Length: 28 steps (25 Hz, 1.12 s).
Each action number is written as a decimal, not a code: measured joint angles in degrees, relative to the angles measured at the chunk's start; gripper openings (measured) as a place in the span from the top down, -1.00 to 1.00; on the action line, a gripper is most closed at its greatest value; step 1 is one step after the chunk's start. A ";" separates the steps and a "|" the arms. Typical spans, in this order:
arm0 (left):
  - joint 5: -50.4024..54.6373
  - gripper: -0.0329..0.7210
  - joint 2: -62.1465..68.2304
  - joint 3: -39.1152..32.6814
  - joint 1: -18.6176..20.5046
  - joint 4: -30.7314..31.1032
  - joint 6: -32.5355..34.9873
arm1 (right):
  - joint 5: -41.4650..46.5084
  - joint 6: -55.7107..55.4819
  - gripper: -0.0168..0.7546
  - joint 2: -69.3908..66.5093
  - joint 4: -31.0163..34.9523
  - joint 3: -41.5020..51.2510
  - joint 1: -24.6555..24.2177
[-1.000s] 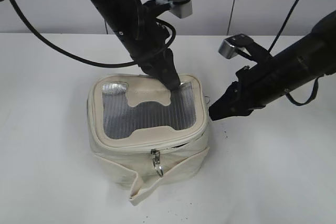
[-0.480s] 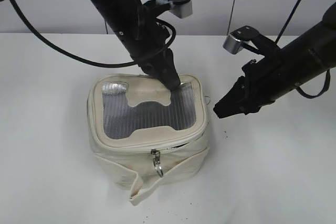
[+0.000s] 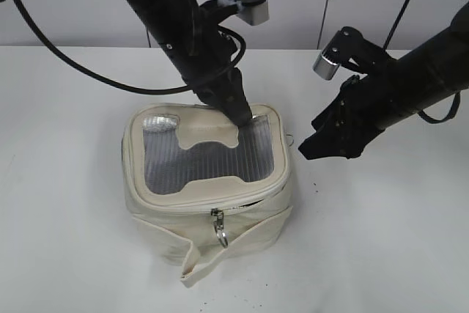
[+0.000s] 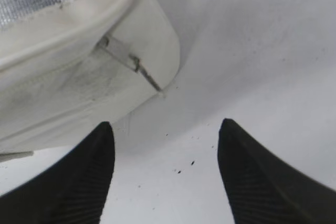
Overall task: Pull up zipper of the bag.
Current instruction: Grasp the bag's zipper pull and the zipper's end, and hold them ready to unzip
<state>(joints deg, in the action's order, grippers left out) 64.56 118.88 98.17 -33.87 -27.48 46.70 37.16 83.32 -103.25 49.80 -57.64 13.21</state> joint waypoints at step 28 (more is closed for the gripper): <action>-0.01 0.78 0.00 0.00 0.00 -0.23 0.00 | -3.10 12.55 0.93 -7.66 7.36 -3.64 3.78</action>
<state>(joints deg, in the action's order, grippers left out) 64.55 118.88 98.17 -33.87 -27.71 46.70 34.05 95.87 -110.91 57.16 -61.28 16.99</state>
